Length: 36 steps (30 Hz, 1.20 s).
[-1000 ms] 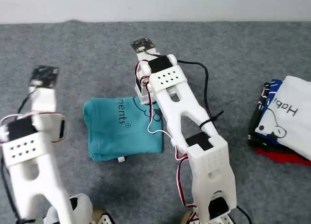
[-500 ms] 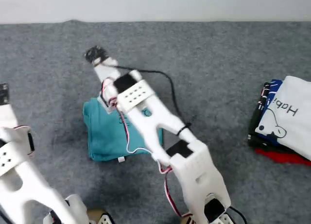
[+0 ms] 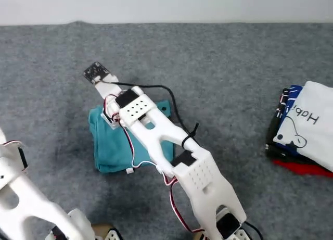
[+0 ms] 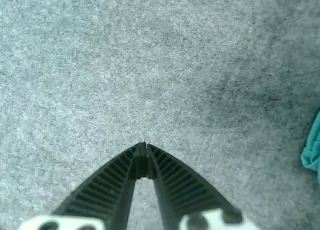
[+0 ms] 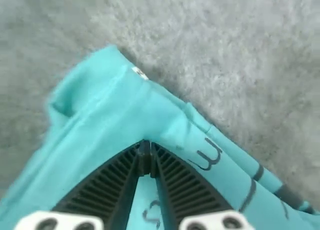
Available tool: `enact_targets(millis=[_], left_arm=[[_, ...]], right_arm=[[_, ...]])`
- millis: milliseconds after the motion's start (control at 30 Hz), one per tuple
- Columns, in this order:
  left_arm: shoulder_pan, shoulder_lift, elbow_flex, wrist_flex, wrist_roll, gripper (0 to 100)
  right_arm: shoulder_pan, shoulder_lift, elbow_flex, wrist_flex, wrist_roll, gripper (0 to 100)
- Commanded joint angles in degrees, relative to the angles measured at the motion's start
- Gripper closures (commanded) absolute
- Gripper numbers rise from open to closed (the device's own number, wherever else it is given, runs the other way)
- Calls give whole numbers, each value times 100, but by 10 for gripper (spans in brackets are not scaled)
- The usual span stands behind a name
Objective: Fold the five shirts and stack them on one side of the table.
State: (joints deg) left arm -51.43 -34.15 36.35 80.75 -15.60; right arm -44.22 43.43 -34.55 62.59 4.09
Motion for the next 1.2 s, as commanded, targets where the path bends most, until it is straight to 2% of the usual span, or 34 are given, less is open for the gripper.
enact_targets(millis=[0,200,467,600,667,833,900,1167], left_arm=[[0,-167,-180,53,18,994],[0,-167,-189,185,18,994],[0,-167,-171,554,9,994],[0,-167,-180,554,9,994],[0,-167,-180,554,9,994],[0,-132,-215,536,9,994],[0,-123,-215,527,9,994],[0,-132,-189,554,9,994]], right_arm=[[-4,-892,-158,382,44,990],[48,-1420,-158,1754,-97,990],[180,-1525,-158,3327,-1521,990],[532,-1516,-158,3653,-2180,976],[725,-1464,-149,3662,-2470,910],[866,-1103,-149,3618,-3305,638],[840,-919,-149,3618,-3622,562],[848,-338,-158,3152,-3930,541]])
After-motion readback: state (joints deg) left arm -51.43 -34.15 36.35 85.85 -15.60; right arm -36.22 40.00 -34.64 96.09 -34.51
